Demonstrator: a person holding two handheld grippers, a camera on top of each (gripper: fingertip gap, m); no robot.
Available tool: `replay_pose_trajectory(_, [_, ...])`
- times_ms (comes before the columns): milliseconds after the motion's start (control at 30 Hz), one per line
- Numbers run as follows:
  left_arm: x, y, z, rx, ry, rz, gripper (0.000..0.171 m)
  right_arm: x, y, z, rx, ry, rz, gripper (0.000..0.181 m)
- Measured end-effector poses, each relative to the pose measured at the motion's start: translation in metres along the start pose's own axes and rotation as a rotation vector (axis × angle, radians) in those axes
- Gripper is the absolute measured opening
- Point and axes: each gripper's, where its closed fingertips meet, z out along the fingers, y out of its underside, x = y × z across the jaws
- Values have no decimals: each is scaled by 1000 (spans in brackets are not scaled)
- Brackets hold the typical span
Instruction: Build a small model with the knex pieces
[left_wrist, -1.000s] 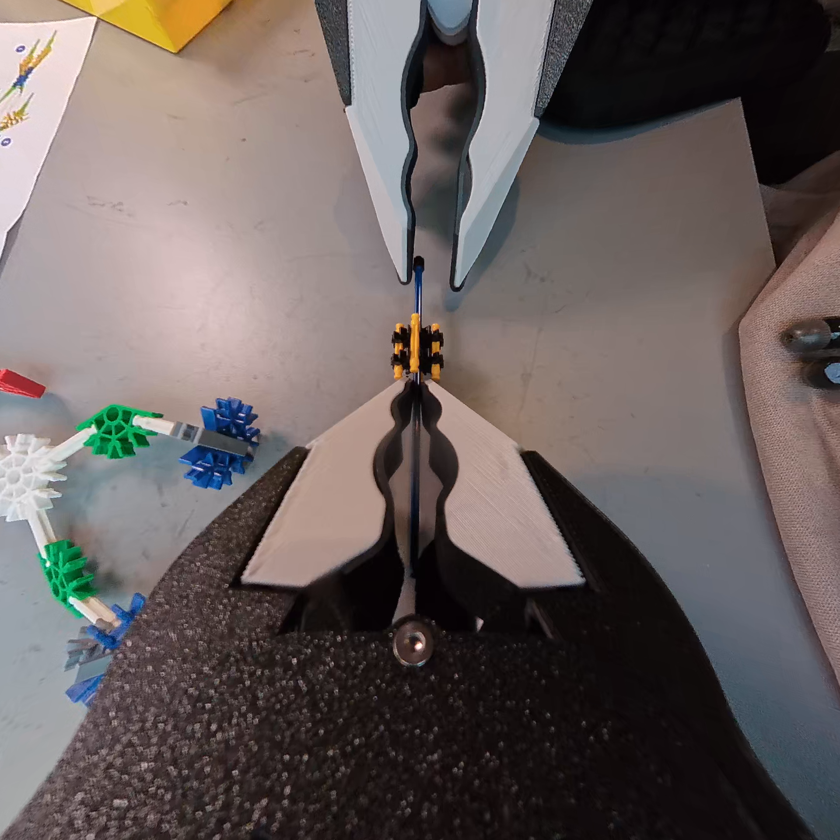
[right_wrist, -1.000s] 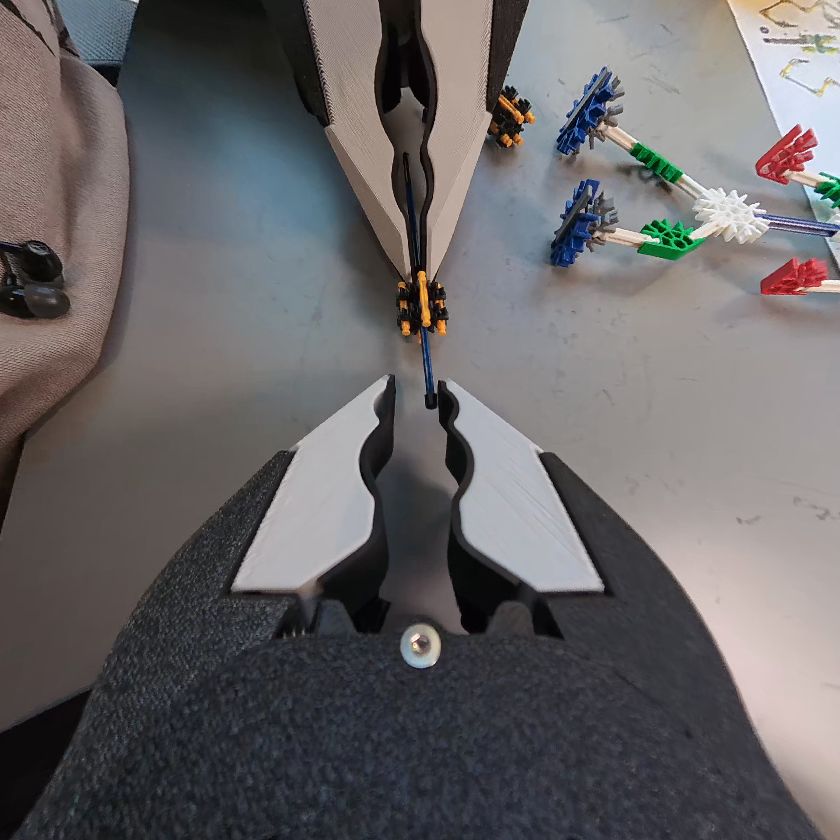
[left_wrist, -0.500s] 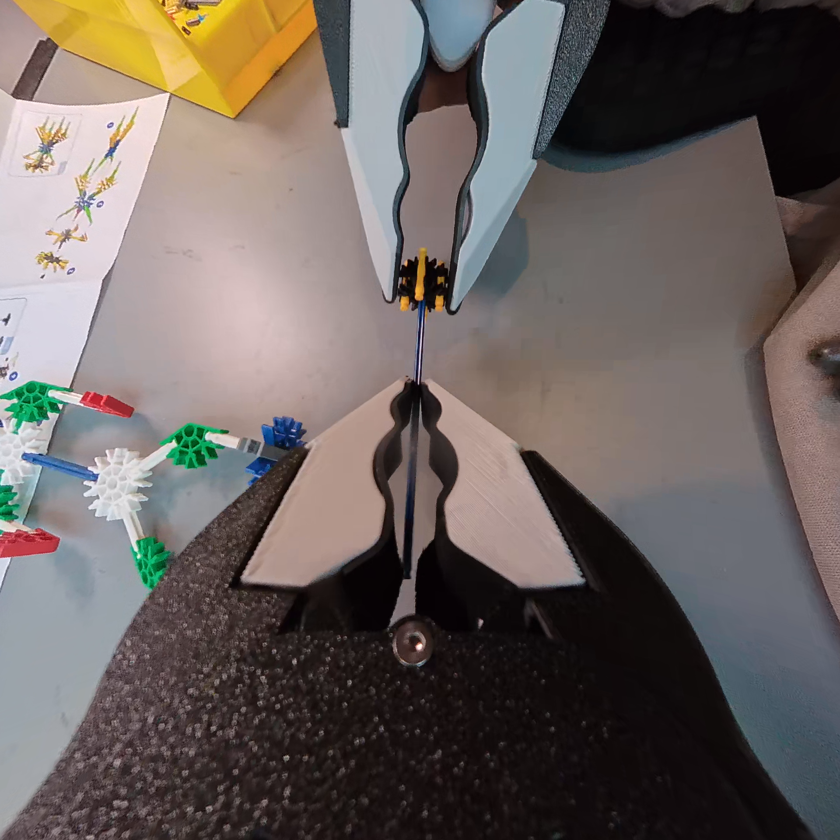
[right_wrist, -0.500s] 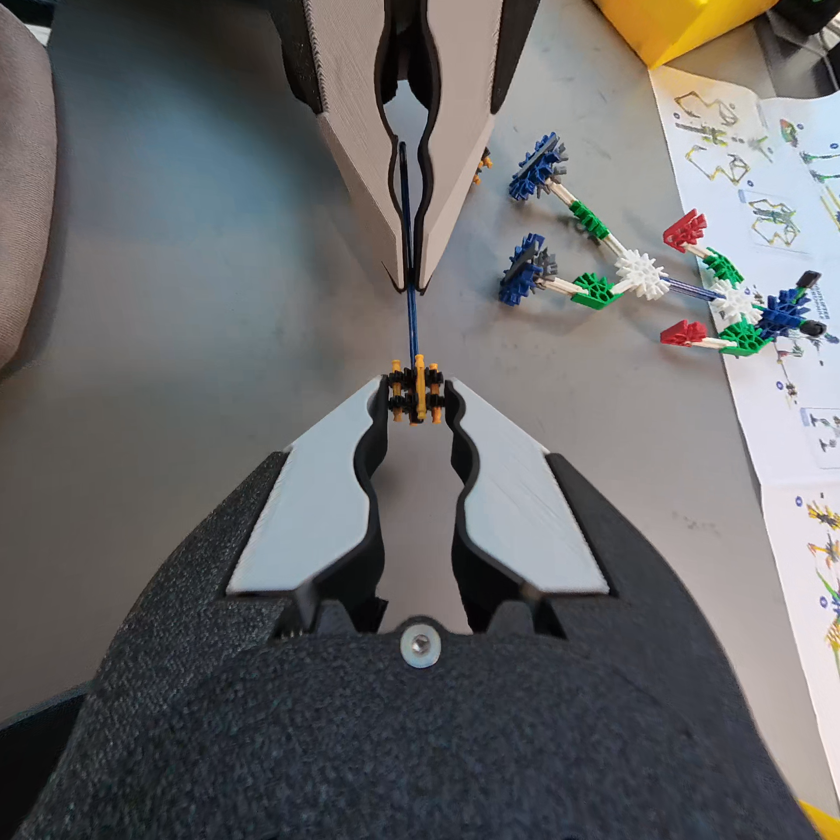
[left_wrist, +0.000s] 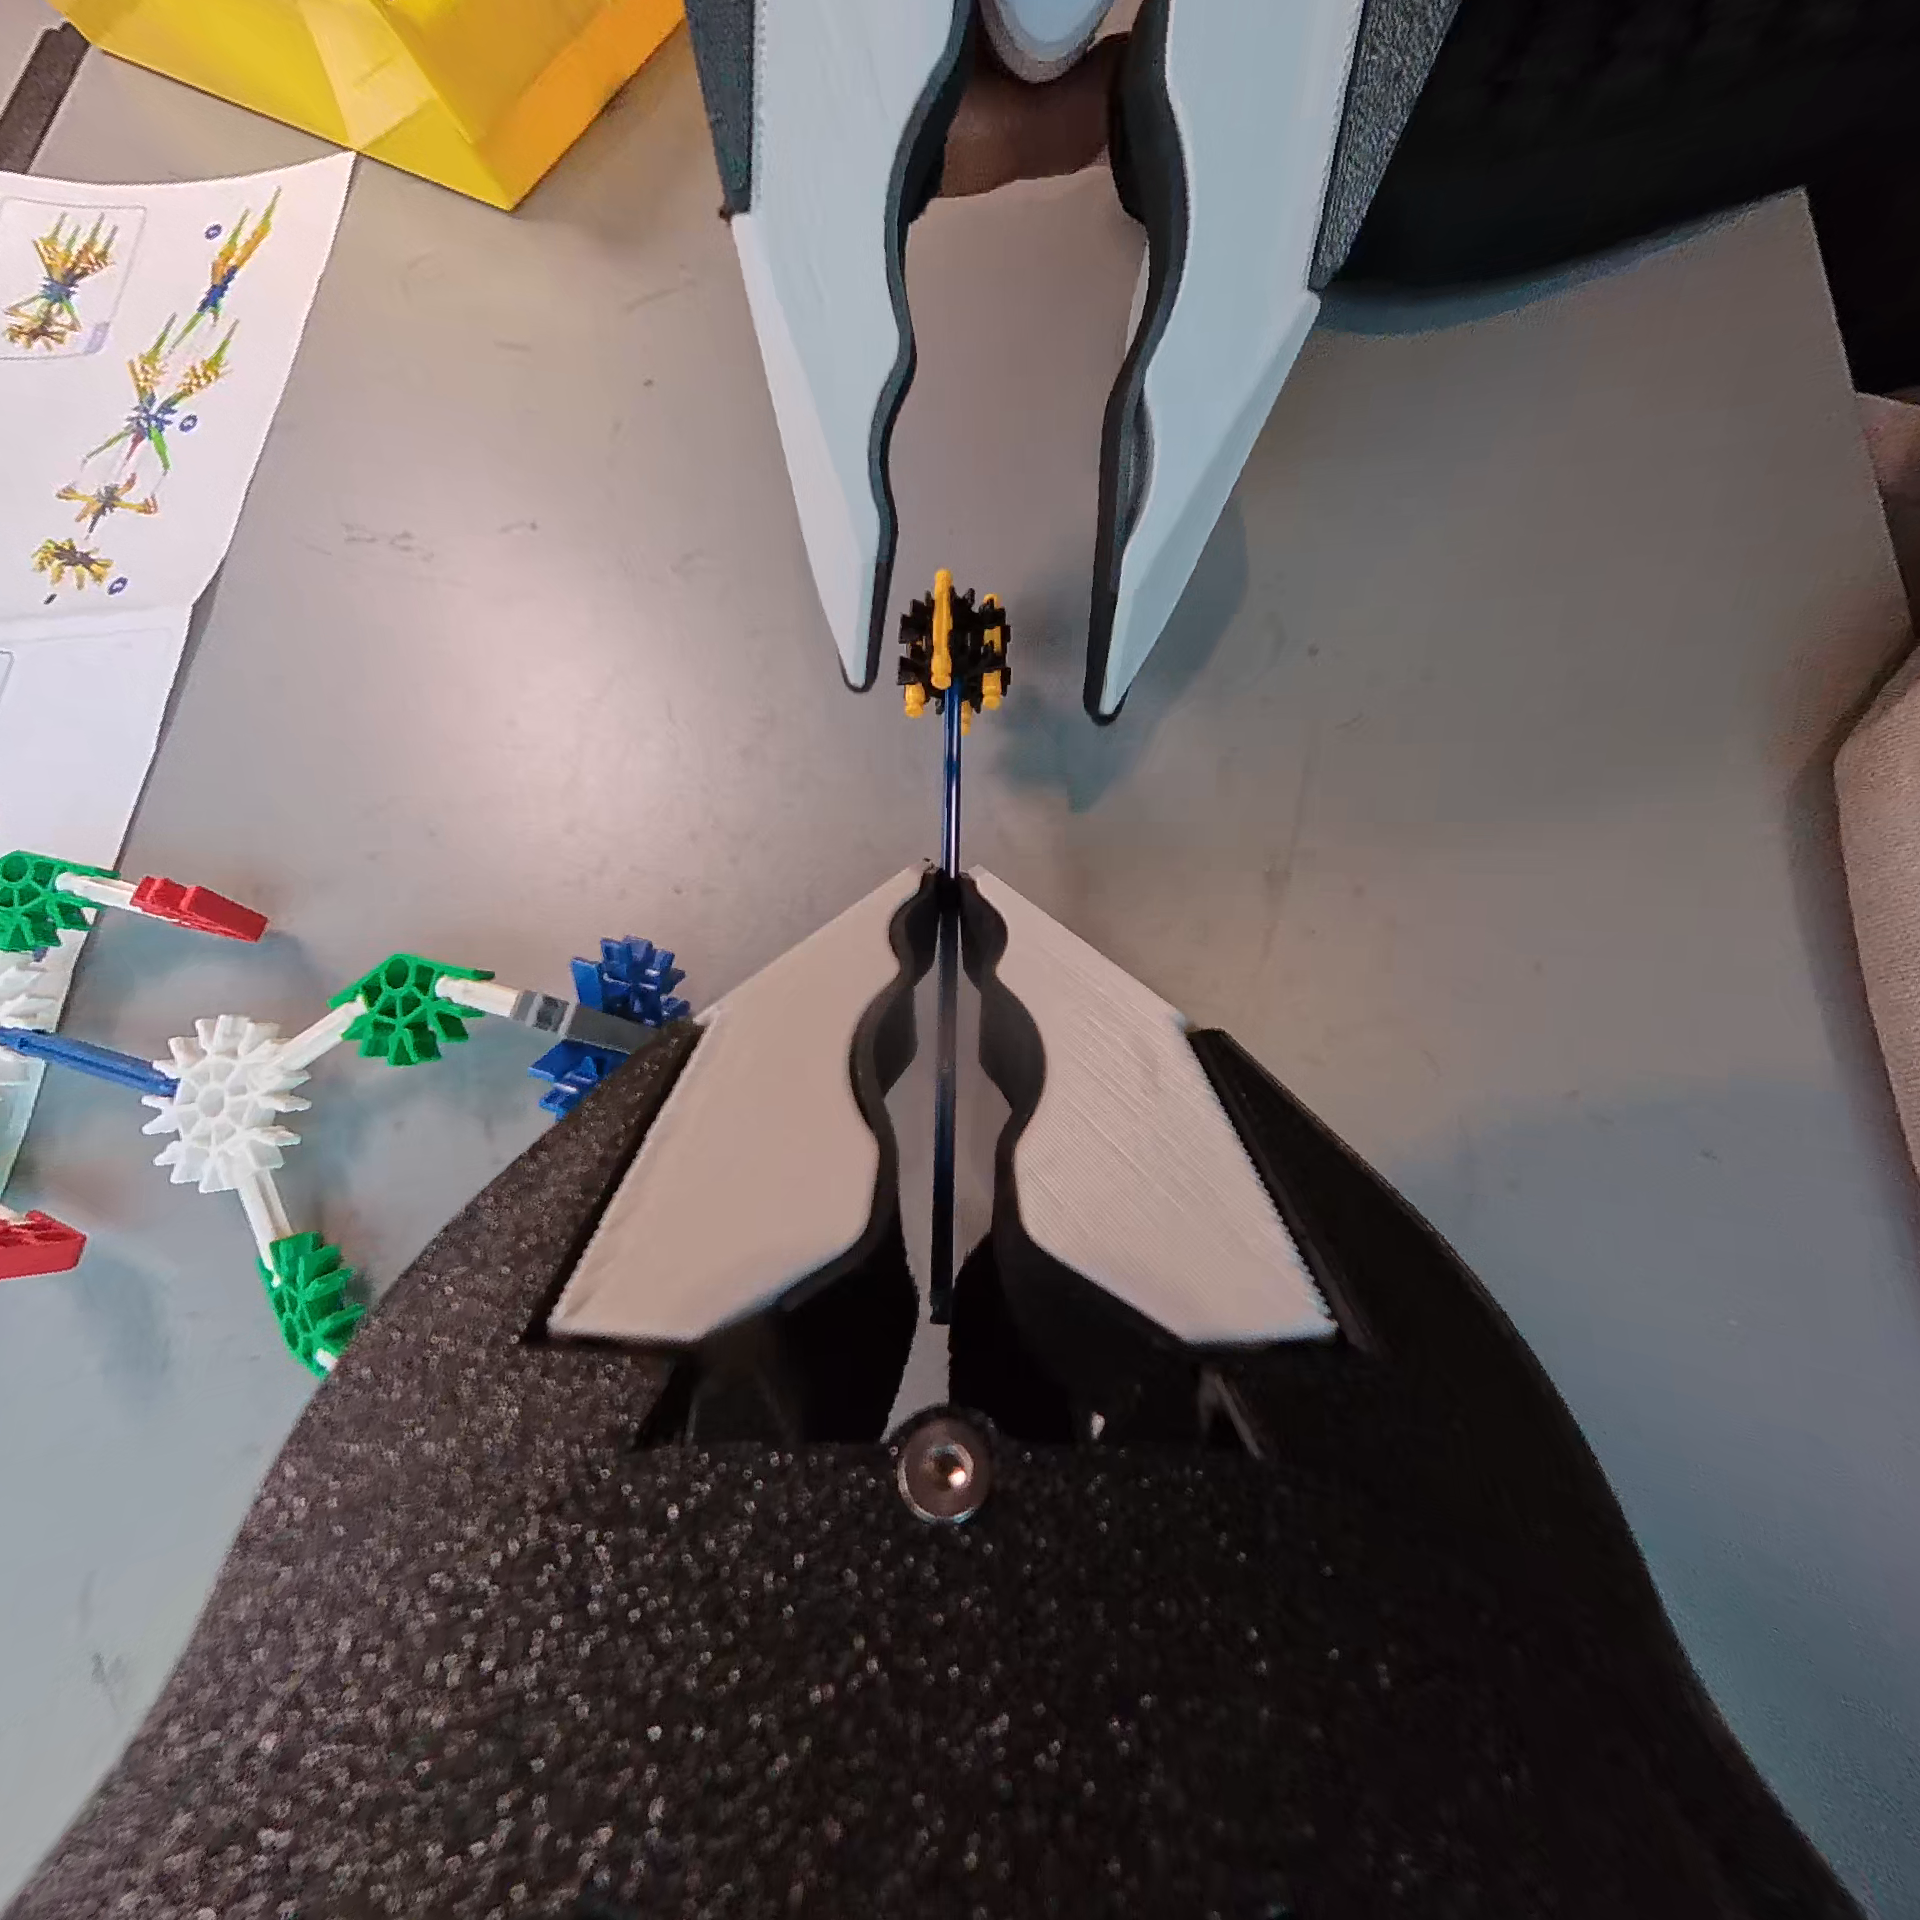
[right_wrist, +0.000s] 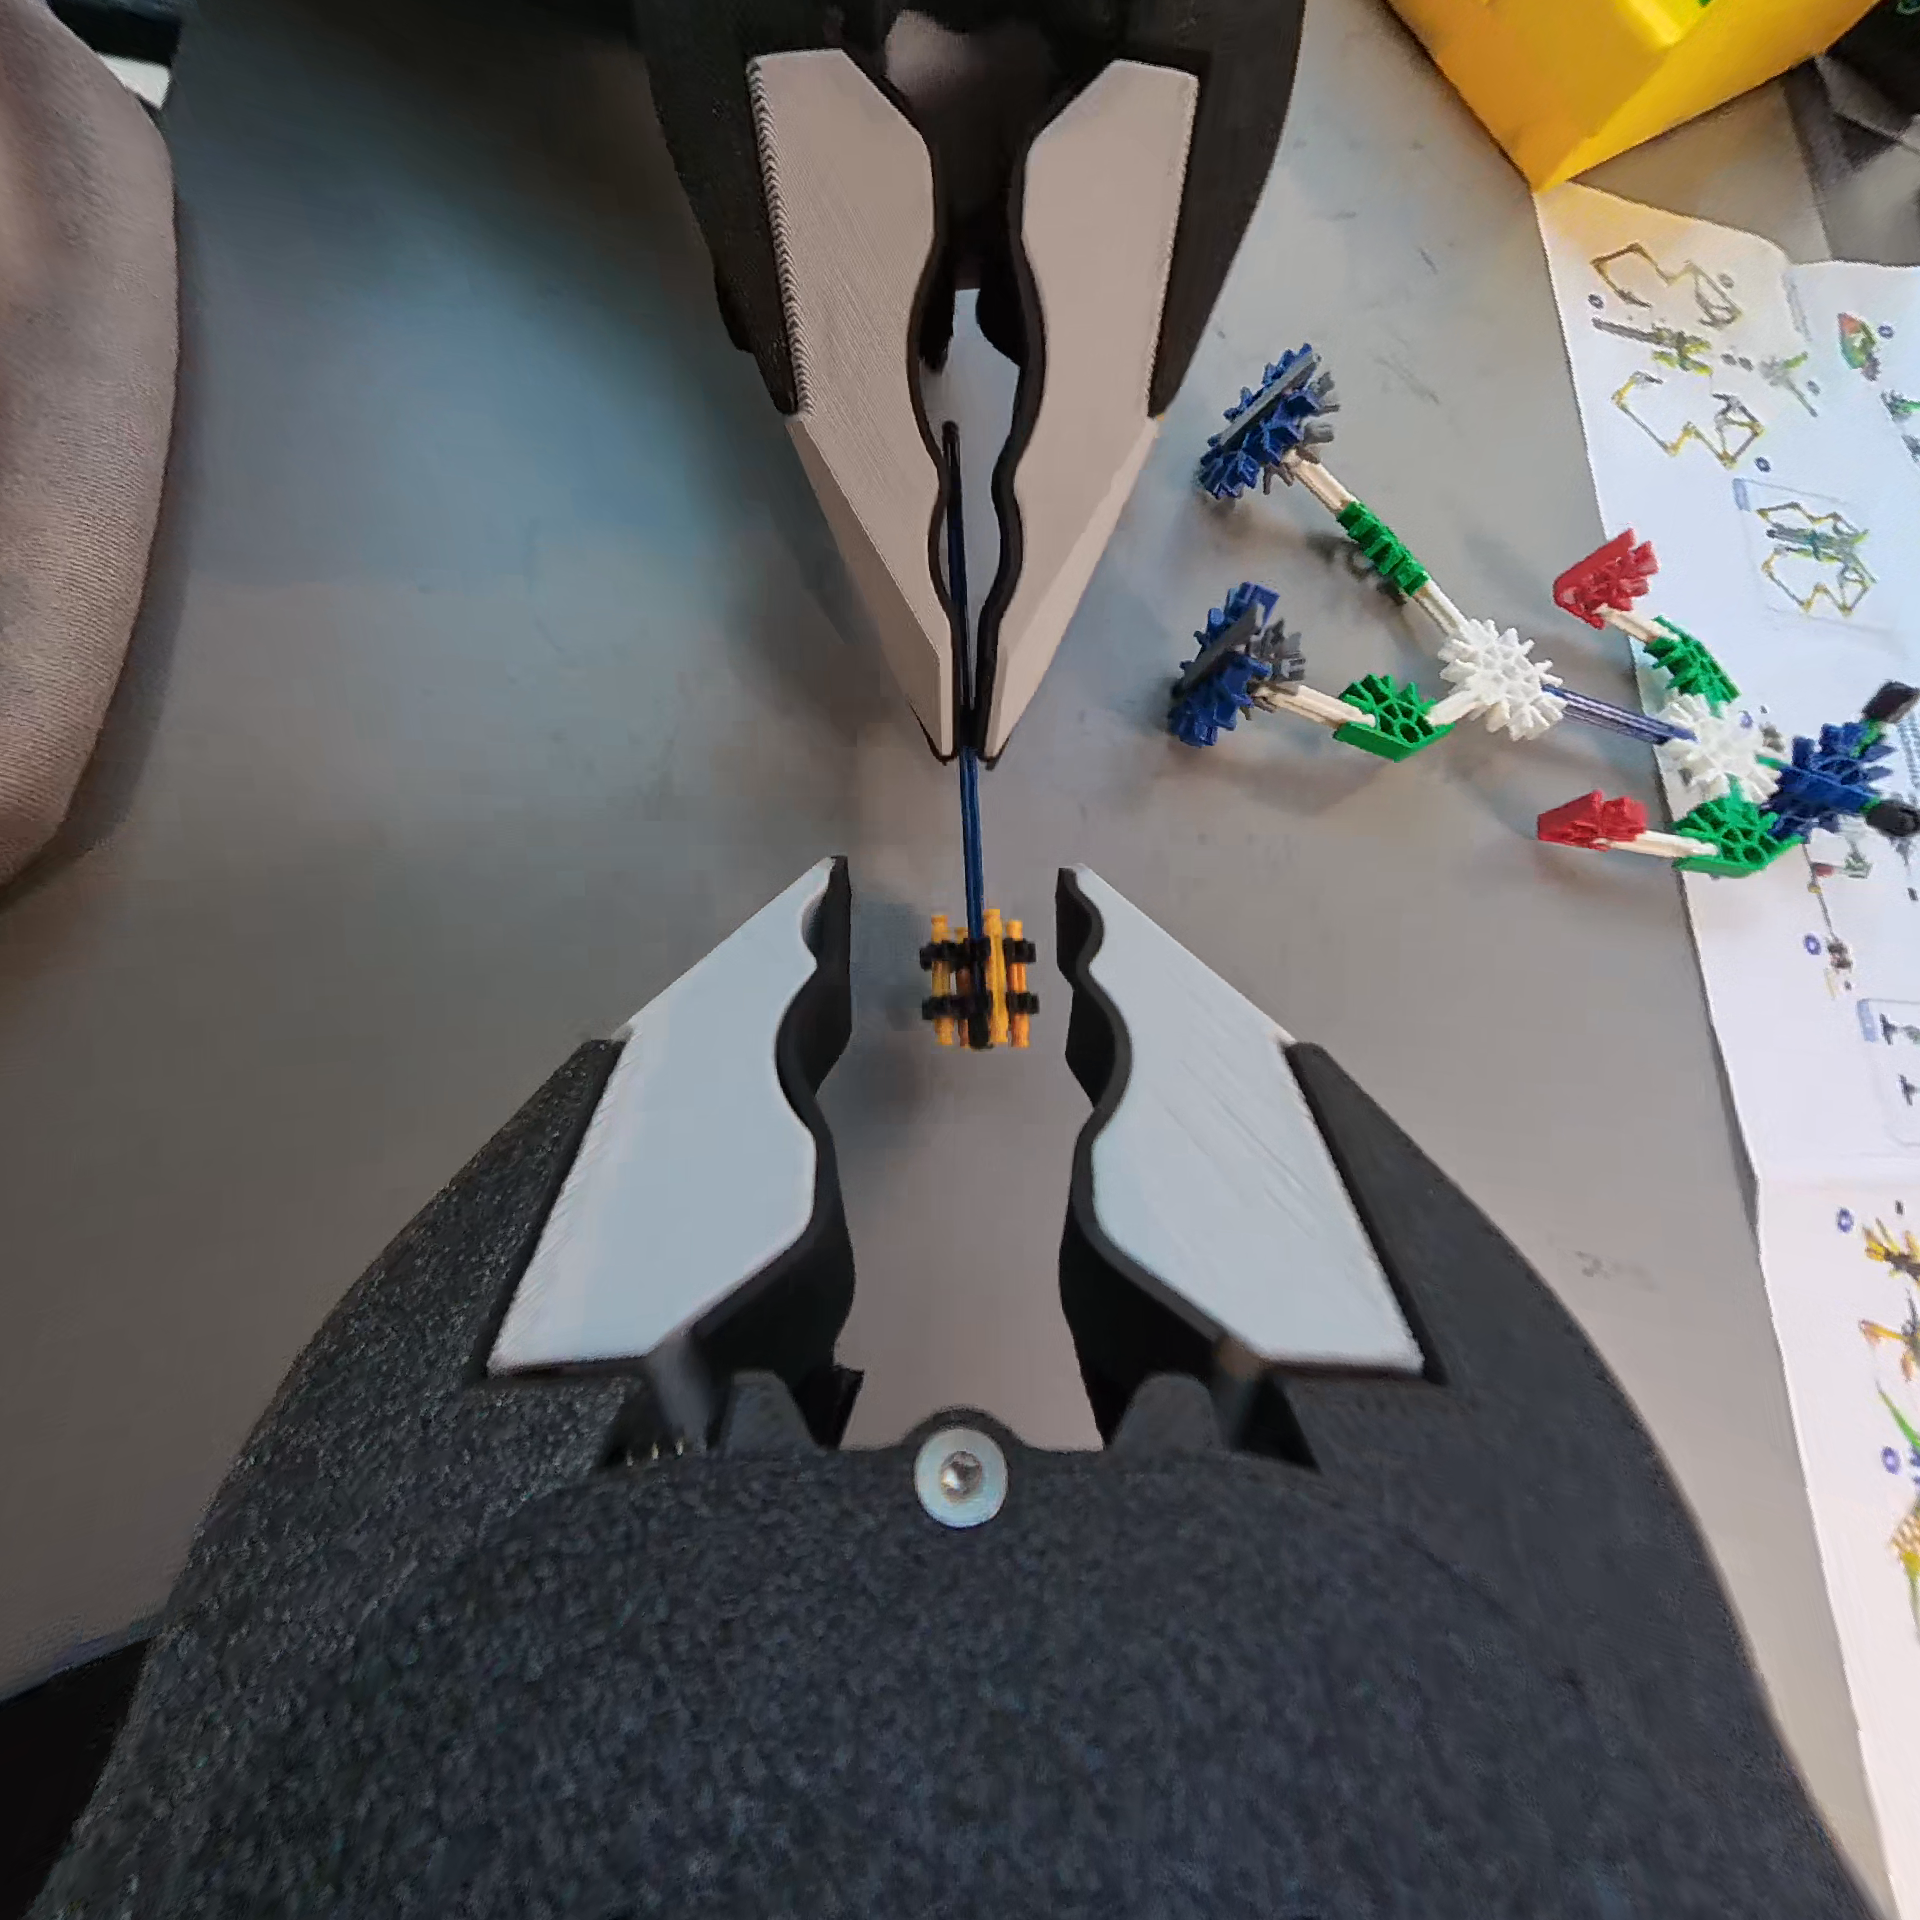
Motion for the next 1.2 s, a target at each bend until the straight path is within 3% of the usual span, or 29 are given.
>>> replay_pose_trajectory(167, [-5,7,6,-24,-15,7,5,5,7,15,-123,-45,-88,20])
replay_pose_trajectory(267, [-8,8,-2,-6,-4,-3,19,10,8,14,-139,-72,-77,9])
replay_pose_trajectory(500, [-46,2,-72,90,-57,-38,22,22,9,1,-184,-52,-62,8])
replay_pose_trajectory(633, [-49,35,-101,-4,-23,-58,22,16,-15,15,-176,-84,-123,15])
replay_pose_trajectory(733, [-44,71,-98,-121,6,-76,22,11,-19,37,-222,-119,-192,16])
replay_pose_trajectory(833, [-44,87,-93,-156,-43,-90,20,10,-22,54,-211,-135,-196,16])
replay_pose_trajectory(1000, [-47,88,-81,-110,-78,-139,20,12,-16,60,-190,-128,-158,13])
replay_pose_trajectory(1200, [-41,82,-67,-70,-20,-156,19,13,-9,54,-174,-128,-131,3])
